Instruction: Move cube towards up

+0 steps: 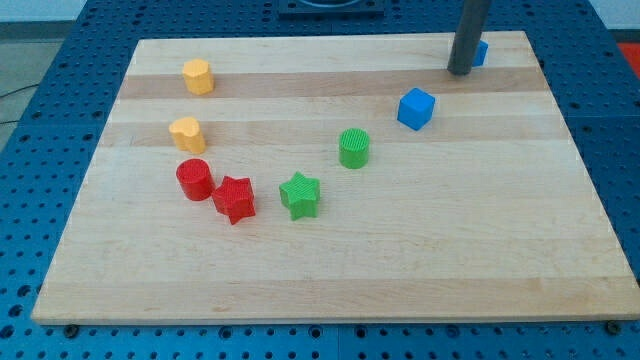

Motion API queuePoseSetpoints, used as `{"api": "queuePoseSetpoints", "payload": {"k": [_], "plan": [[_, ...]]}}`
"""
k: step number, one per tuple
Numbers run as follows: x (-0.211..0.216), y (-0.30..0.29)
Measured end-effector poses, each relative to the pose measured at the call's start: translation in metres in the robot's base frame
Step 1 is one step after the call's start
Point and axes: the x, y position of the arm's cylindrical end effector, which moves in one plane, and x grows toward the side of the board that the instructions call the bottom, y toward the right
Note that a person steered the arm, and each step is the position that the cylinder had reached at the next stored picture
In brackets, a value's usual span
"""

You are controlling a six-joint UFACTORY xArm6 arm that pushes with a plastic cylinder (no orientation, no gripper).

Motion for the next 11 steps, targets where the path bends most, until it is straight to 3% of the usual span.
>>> {"api": "queuePoseSetpoints", "payload": {"k": [1,3,5,6,7,8,10,11], "plan": [[0.019,0.003],[0.121,0.011],[0.117,-0.056],[0.145,-0.073],[0.107,-0.091],[0.1,-0.065],[0.074,-0.067],[0.139,-0.066]]}}
